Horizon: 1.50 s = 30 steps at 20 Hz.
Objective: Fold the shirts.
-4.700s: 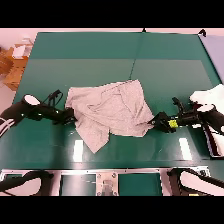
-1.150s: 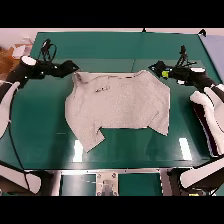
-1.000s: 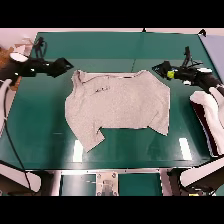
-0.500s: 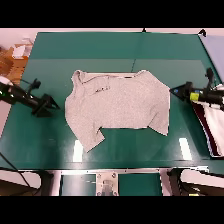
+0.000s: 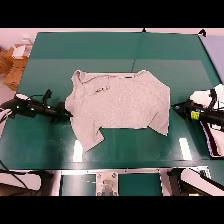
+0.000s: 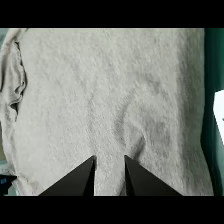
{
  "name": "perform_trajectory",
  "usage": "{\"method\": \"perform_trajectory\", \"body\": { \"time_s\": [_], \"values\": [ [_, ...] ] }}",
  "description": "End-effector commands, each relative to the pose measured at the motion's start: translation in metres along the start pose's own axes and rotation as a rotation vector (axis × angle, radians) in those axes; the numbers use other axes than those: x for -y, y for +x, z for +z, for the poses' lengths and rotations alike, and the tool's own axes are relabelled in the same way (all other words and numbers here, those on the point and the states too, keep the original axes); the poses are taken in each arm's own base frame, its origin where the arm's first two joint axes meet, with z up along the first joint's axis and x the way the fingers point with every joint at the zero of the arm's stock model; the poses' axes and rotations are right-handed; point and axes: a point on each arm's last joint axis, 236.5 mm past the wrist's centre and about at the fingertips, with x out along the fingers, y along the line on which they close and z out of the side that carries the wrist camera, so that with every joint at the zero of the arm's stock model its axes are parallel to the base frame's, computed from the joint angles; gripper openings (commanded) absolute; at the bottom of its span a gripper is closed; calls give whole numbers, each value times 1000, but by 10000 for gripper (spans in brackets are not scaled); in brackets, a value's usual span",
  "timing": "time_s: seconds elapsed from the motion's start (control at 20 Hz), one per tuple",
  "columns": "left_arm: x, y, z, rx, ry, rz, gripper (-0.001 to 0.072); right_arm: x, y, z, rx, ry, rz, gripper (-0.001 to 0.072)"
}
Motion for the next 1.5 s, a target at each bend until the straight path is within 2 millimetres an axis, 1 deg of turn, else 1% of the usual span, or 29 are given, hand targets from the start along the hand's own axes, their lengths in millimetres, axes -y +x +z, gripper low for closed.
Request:
{"method": "perform_trajectory", "body": {
  "time_s": [0.0, 0.05, 0.1, 0.15, 0.2, 0.25, 0.3, 0.45, 0.55, 0.65, 0.75, 0.85, 0.95, 1.0, 1.05, 1.1, 1.2, 1.25, 1.3, 1.35, 1.4, 1.45],
  "values": [
    [13, 4, 13, 50, 62, -13, 21, 29, -10, -26, -70, 96, -110, 308],
    [12, 3, 9, 28, 78, -3, 20, 41, -19, -34, -93, 143, -151, 325],
    [10, 3, 6, 16, 85, 5, 20, 56, -31, -43, -116, 206, -207, 361],
    [10, 3, 4, 8, 87, 5, 21, 74, -43, -52, -135, 267, -276, 367],
    [10, 3, 3, 3, 98, 5, 21, 87, -50, -62, -155, 314, -331, 429],
    [10, 3, 1, -3, 112, 3, 21, 97, -52, -70, -172, 343, -362, 489],
    [11, 3, 0, -8, 113, 1, 21, 99, -49, -79, -185, 362, -359, 495],
    [11, 3, 1, -7, 112, 1, 21, 92, -20, -93, -176, 369, -280, 492],
    [11, 3, 1, -7, 112, 1, 21, 93, -1, -103, -179, 360, -265, 491],
    [11, 3, 1, -4, 112, 2, 20, 90, 16, -105, -176, 340, -245, 491],
    [10, 3, 2, 1, 112, 4, 21, 82, 28, -99, -160, 323, -209, 487],
    [10, 3, 3, 1, 111, 4, 21, 74, 36, -92, -136, 317, -170, 388],
    [10, 3, 3, 3, 112, 4, 21, 71, 38, -89, -126, 314, -155, 388],
    [10, 3, 3, 5, 112, 5, 21, 71, 38, -88, -122, 315, -155, 375],
    [10, 3, 5, 9, 112, 7, 20, 72, 38, -88, -119, 315, -156, 329],
    [9, 3, 6, 16, 112, 10, 20, 71, 38, -87, -118, 314, -154, 317],
    [9, 3, 9, 28, 111, 12, 20, 63, 41, -87, -121, 271, -124, 34],
    [12, 2, 9, 27, 108, -2, 20, 54, 43, -86, -125, 250, -90, 10],
    [20, -2, 8, 20, 122, -17, 19, 41, 42, -83, -132, 227, -40, 10],
    [32, -11, 9, 25, 153, -29, 19, 20, 37, -72, -137, 202, 22, 10],
    [52, -27, 14, 52, 210, -41, 19, -7, 26, -55, -129, 162, 93, 10],
    [76, -48, 19, 98, 273, -50, 19, -37, 8, -33, -98, 115, 161, 9]
  ]
}}
